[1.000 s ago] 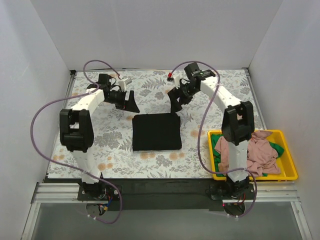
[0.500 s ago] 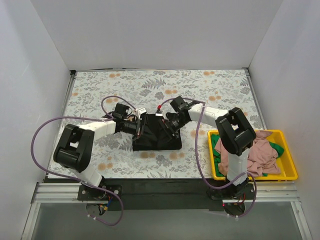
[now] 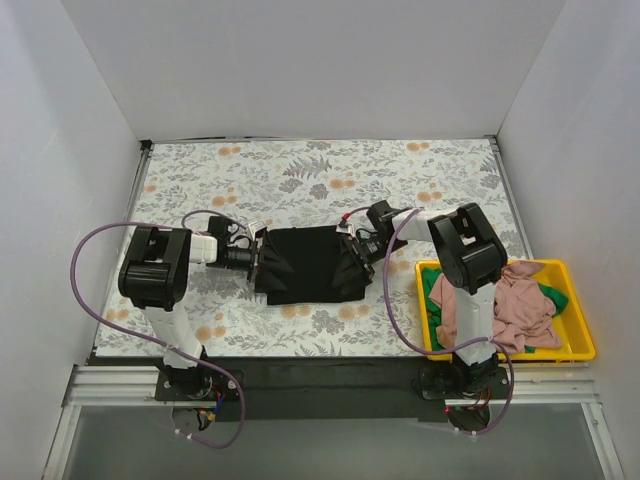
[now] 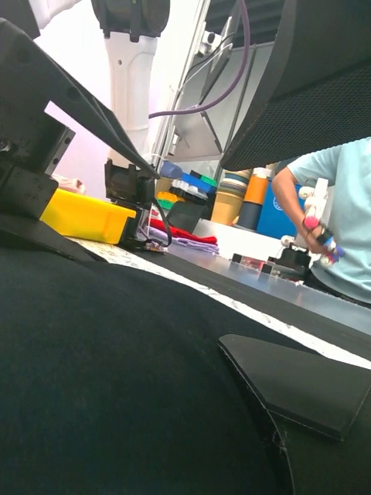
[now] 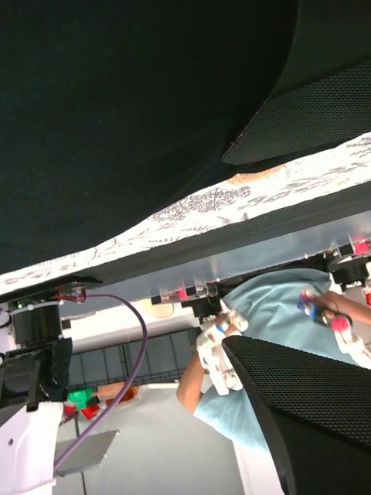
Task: Fold and stack the t-shirts
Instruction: Fold the tshirt, then neatly place the folded tshirt to the corner
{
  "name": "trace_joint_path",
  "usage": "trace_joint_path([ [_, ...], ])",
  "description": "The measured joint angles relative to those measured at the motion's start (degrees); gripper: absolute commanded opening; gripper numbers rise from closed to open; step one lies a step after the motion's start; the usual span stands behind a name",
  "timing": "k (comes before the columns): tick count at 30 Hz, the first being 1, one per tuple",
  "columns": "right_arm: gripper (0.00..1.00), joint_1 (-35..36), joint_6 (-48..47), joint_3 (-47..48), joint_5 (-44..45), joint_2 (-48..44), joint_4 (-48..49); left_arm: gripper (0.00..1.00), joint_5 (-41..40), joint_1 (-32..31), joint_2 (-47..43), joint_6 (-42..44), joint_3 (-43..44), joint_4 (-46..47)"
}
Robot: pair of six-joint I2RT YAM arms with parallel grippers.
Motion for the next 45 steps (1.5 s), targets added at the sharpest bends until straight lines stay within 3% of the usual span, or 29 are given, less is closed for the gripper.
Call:
trace_joint_path([
  [6, 0.98, -1.4, -5.0, 1.7, 8.8, -5.4, -6.2, 0.88, -2.8, 1.2, -4.0, 2.0, 0.0, -5.1],
  [10, 0.98, -1.0, -5.7, 7.1, 21.5, -14.4, -7.1, 0.88, -10.6, 1.2, -15.6, 3.8, 0.9, -9.6],
  [13, 0.98, 2.3, -6.1, 10.4, 32.7, -20.6, -5.7, 0.88, -17.6, 1.3, -26.6, 4.5, 3.9, -10.7],
  [16, 0.98, 9.9, -6.7, 12.8, 44.1, -22.8, -4.6, 0.89, -25.3, 1.5, -33.5, 4.9, 8.6, -12.0],
  [22, 0.98, 22.1, -8.1, 18.7, 58.2, -11.9, -6.1, 0.89, -37.0, 2.0, -35.8, 7.3, 15.0, -15.5],
  [27, 0.98, 23.6, -8.6, 22.8, 63.3, -1.4, -7.6, 0.89, -43.1, 2.1, -36.6, 10.0, 16.1, -18.8],
  [31, 0.98, 23.2, -10.1, 23.5, 64.3, 1.0, -8.3, 0.89, -46.1, 2.3, -37.6, 11.9, 16.5, -20.5],
  [37, 0.98, 16.0, -17.1, 23.3, 61.9, 1.1, -8.5, 0.89, -47.4, 2.3, -36.9, 14.5, 18.4, -23.5],
  [45, 0.98, -7.5, -30.7, 26.2, 61.7, 3.2, -10.3, 0.89, -47.1, 2.3, -32.1, 16.7, 22.6, -24.9],
])
